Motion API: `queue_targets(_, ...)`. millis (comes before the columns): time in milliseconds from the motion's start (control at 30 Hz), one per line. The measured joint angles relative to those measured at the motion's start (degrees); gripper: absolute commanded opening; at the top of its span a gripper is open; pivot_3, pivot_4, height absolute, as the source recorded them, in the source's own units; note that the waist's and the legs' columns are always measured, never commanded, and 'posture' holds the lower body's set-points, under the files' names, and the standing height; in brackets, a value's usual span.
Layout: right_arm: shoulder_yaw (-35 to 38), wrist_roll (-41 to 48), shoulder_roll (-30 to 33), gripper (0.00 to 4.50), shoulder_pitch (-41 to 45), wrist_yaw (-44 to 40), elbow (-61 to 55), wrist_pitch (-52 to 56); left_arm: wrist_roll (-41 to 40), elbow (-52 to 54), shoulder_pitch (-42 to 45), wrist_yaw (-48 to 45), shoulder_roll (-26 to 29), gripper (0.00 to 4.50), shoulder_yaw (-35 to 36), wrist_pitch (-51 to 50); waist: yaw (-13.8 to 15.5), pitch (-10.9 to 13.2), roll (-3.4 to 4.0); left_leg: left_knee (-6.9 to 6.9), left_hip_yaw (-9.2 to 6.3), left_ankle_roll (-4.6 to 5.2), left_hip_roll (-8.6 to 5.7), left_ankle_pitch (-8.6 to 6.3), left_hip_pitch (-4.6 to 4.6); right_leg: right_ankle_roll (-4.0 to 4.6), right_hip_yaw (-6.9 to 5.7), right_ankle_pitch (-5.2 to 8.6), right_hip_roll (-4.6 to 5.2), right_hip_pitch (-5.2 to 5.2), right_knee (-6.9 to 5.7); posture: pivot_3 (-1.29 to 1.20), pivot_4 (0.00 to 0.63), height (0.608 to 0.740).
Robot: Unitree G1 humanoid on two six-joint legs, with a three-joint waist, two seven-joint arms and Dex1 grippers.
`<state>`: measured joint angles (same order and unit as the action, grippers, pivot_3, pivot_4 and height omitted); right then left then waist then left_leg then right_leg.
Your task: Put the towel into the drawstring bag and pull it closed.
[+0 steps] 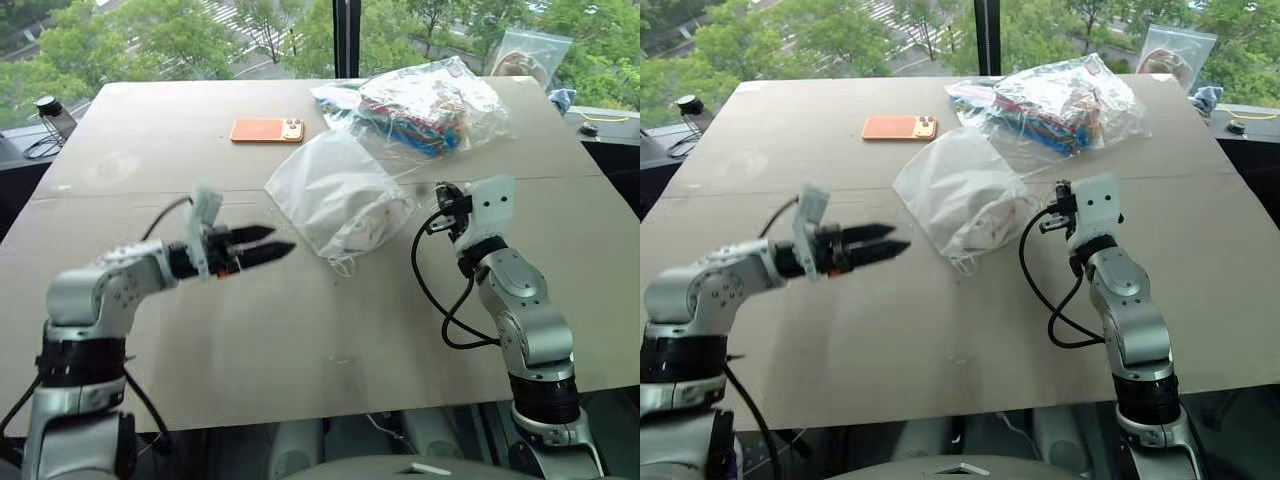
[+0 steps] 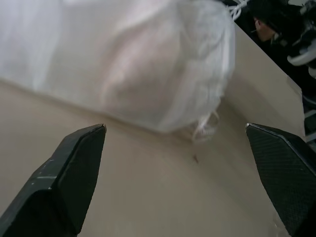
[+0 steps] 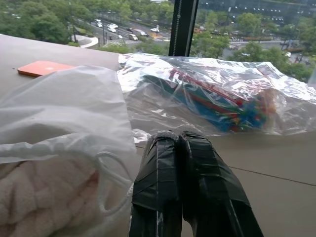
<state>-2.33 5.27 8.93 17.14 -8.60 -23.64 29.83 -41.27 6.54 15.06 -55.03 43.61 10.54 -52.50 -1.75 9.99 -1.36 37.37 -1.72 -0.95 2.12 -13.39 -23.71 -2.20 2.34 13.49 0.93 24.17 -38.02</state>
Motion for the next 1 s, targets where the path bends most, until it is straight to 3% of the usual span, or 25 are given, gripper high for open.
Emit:
queue_targets(333,0.2,0.5,0.9,0.0,1.1,-1.3,0.0,0.3,7.6,6.2,-1.5,15.8,-15.0,4.42,-7.8,4.7,0.9,0.0,-0.01,0.08,0.01,0.0,-0.02,0.01,0.04,0.0,0.03,-0.02,-0.05,-0.03,-0.07,0.0,0.15,0.74)
queue_targets(567,0.5,0.5,1.4,0.0,1.0,-1.4,-0.1,1.2,14.3,6.9,0.7,25.1,-19.4,4.42,-11.7,6.5,0.9,-0.1,0.06,0.07,0.02,0.0,-0.01,0.01,0.21,0.0,0.05,-0.02,-0.06,-0.2,-0.08,0.0,0.15,0.74)
queue_targets(867,0.5,0.5,1.3,0.0,0.5,-1.0,-0.3,1.3,22.2,9.1,1.5,29.5,-18.9,4.42,-17.9,7.4,0.8,-0.1,0.07,0.04,0.08,0.01,-0.01,0.0,0.79,-0.02,0.13,0.01,-0.09,-0.73,-0.08,0.0,0.15,0.74)
queue_targets(1000,0.6,0.4,1.4,0.0,0.3,-1.0,-0.5,1.4,22.8,9.8,0.8,26.7,-15.1,4.42,-17.8,8.5,0.6,-0.1,0.08,-0.04,0.1,0.0,0.02,0.0,0.79,0.0,0.17,0.01,-0.13,-0.69,-0.07,0.0,0.15,0.74)
